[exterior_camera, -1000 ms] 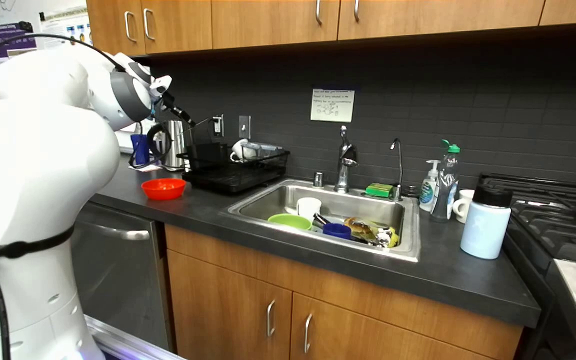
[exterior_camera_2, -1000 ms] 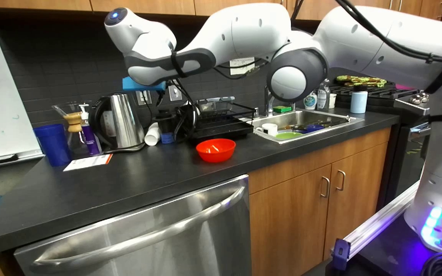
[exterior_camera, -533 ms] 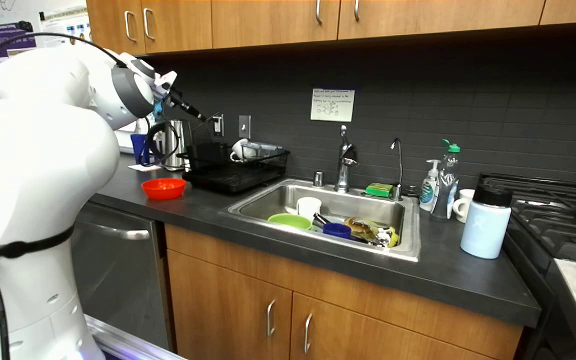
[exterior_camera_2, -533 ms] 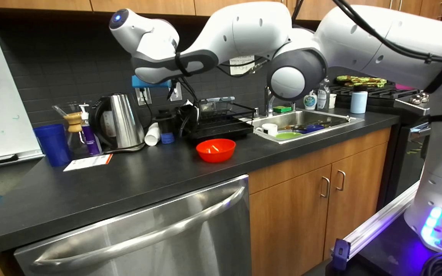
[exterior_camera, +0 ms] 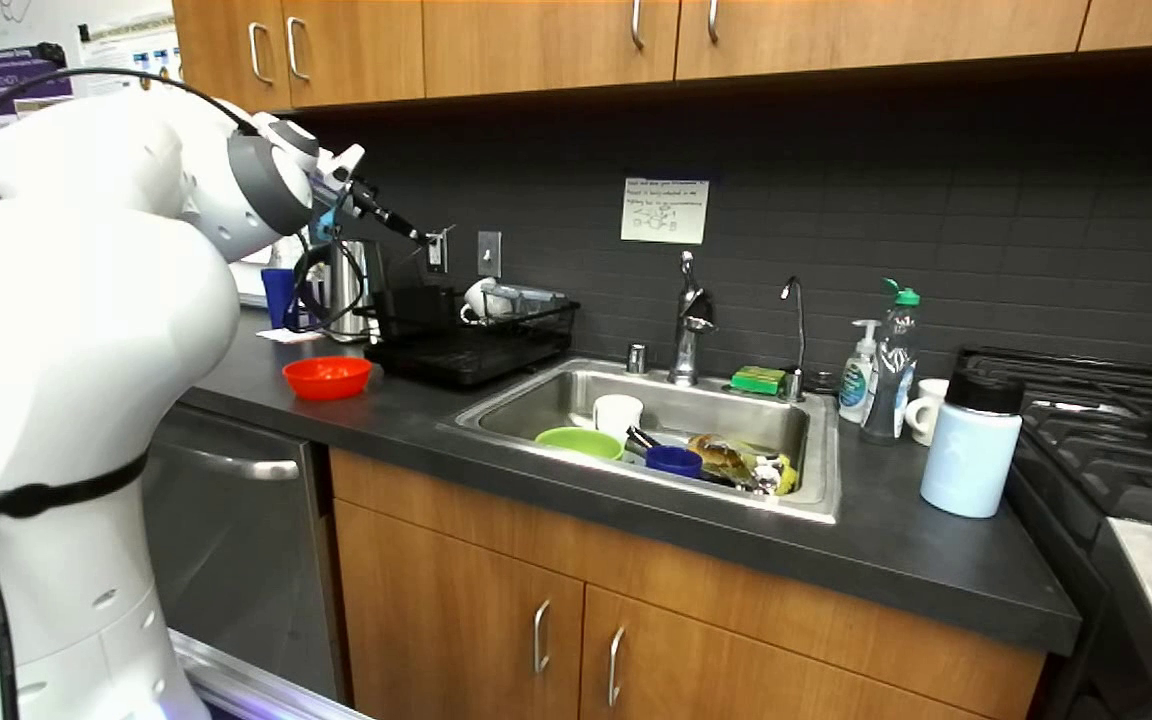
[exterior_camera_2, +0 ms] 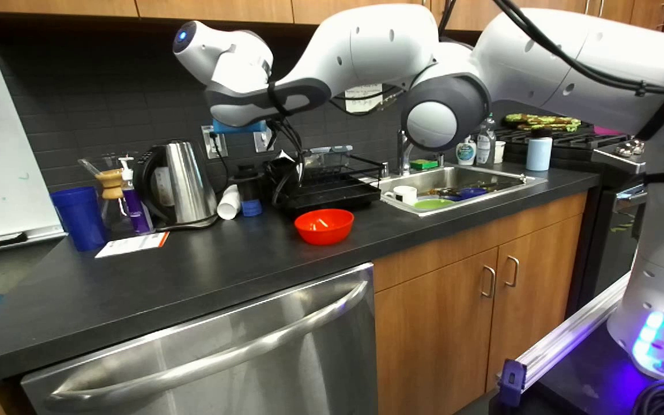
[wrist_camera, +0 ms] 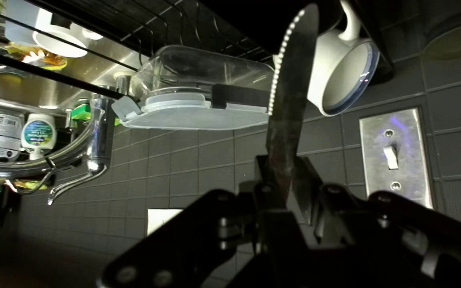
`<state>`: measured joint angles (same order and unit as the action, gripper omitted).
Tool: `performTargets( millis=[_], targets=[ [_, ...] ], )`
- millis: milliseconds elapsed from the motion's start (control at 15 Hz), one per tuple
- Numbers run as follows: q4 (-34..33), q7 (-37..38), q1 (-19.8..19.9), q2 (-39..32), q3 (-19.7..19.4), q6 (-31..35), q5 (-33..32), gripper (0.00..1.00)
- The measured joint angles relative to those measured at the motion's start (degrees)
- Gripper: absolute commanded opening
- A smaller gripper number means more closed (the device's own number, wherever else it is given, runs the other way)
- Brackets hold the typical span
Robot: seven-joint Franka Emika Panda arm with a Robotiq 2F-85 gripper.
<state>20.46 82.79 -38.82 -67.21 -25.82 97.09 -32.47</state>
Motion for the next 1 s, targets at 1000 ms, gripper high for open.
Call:
performTargets(
  millis=[1000],
  targets=[
    [0.8,0.1,-0.9,-2.4,0.1,-4.1,-1.4,0.04]
  ],
)
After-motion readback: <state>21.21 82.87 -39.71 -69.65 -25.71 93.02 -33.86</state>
